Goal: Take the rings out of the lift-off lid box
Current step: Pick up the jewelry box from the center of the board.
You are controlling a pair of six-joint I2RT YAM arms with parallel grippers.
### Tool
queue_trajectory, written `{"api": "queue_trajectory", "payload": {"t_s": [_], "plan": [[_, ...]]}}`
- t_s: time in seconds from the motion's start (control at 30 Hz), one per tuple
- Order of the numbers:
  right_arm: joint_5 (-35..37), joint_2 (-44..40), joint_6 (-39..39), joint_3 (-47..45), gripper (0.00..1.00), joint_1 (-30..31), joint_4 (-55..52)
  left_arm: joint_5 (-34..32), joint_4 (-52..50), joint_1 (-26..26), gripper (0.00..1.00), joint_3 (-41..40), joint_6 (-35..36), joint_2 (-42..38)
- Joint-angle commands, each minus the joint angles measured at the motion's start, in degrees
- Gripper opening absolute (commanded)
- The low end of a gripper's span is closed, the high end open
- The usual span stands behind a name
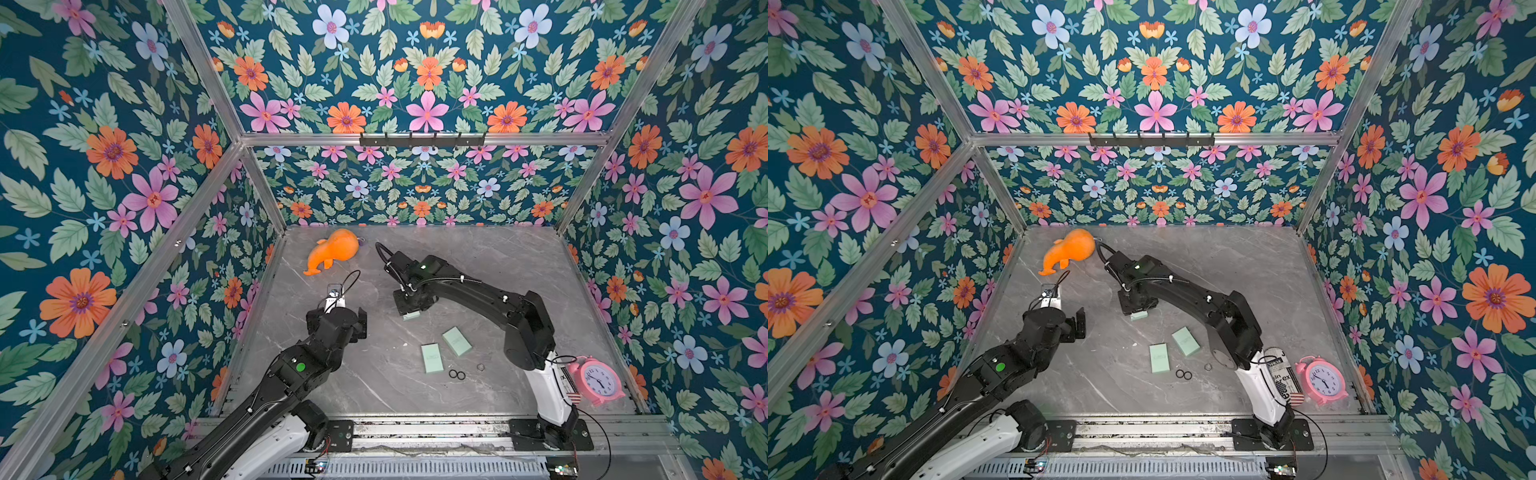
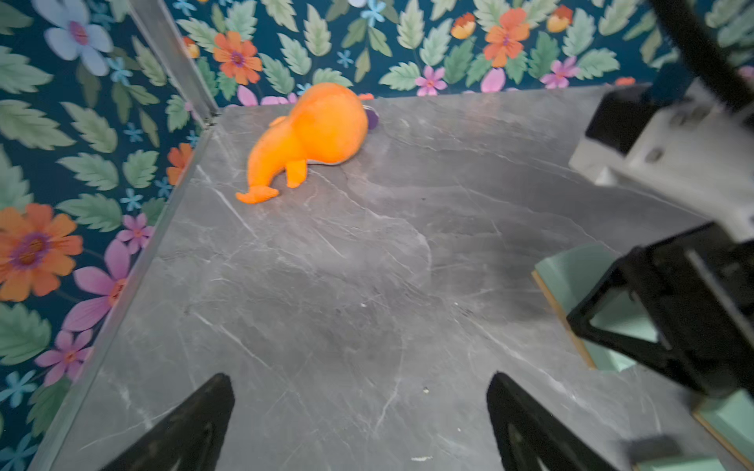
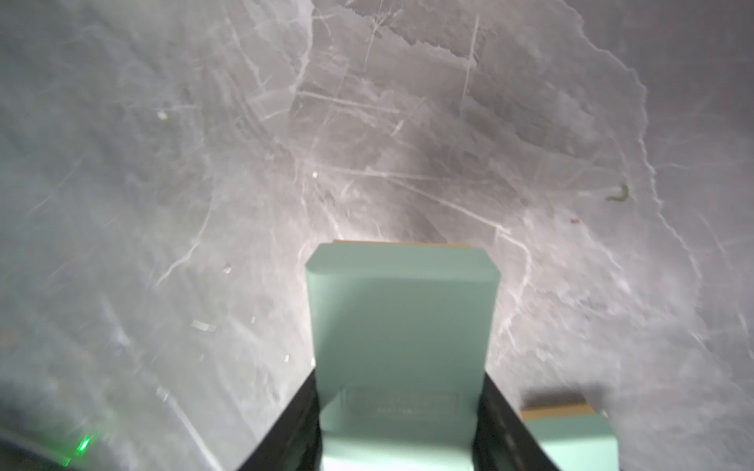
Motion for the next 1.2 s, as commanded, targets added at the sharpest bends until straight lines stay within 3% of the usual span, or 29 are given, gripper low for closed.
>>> {"api": "queue_trajectory", "payload": {"t_s": [0.0,0.17,0.4,0.73,1.17], "plan": [[-3.1,-5.7,-1.0,-6.1,0.42,-0.2,4.1,8.3,7.8,-0.1,1.0,-2.3,5.0,-1.2],[-8.5,-15.0,-1.7,-17.1,0.41,-1.6,9.8,17.8,18.3,-0.6,1.0,-8.6,11.0,-5.9],[-16.1,-23.5,-3.1,-28.5,0.41,-3.9,18.5,27.6,26.2,-2.4,0.99,-13.8,21.0,-1.5],[-25.6,-27.2,-6.6,-34.8,0.4,-5.4,26.0,30.1,33.5,-8.1,1.0,-15.6,37.1,5.8],[-31.4,-26.2,-9.0,-37.2,0.4,-5.4,28.8,29.0,43.8,-8.8,0.99,-18.1,43.5,8.6]]}}
